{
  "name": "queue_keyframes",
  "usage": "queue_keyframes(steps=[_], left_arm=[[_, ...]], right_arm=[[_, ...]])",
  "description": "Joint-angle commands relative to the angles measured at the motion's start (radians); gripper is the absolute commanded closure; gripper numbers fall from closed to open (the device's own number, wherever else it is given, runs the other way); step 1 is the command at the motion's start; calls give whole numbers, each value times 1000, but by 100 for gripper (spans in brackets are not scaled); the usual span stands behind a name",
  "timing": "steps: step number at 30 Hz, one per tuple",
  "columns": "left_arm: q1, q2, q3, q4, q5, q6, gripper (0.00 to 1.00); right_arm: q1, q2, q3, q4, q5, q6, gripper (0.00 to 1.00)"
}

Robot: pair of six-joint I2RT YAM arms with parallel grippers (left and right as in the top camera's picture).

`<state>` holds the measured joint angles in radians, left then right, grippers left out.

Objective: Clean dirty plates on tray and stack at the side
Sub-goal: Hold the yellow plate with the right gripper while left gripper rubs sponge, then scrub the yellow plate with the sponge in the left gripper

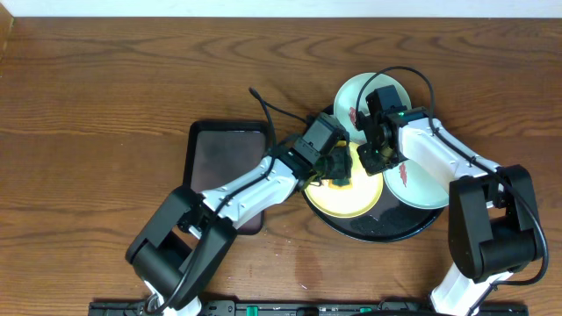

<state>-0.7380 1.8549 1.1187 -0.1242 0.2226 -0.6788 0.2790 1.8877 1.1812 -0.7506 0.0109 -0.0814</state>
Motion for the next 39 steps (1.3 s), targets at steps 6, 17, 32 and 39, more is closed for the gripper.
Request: queue_keyframes(steps=[6,17,32,39], left_arm=[[-22,27,-4,2,-35,2,40],[-26,95,-4,0,-66,-15,44],[-26,83,-4,-2,-59,-14,81],[-3,31,-4,-45,-52,-14,82]], right_arm=[[3,11,-12,18,-15,21,99],[3,11,-12,18,-15,21,99],[3,11,-12,18,-15,21,99],[3,11,-12,16,-15,21,99]])
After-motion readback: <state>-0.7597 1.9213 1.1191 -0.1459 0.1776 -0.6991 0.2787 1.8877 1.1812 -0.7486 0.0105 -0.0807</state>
